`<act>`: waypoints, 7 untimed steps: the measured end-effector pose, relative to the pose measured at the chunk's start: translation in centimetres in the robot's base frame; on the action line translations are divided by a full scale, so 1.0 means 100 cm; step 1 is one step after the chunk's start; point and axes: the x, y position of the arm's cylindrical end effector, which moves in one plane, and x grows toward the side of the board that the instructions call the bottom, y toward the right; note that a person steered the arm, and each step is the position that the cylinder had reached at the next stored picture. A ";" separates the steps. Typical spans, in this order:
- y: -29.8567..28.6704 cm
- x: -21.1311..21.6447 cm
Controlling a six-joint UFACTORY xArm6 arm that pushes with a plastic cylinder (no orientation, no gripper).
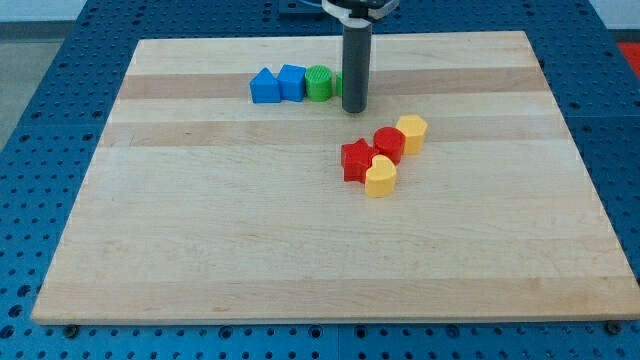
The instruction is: Push the green star to the center of the board
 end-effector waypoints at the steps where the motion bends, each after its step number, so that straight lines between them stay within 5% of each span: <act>1: 0.000 0.000; 7: -0.025 0.032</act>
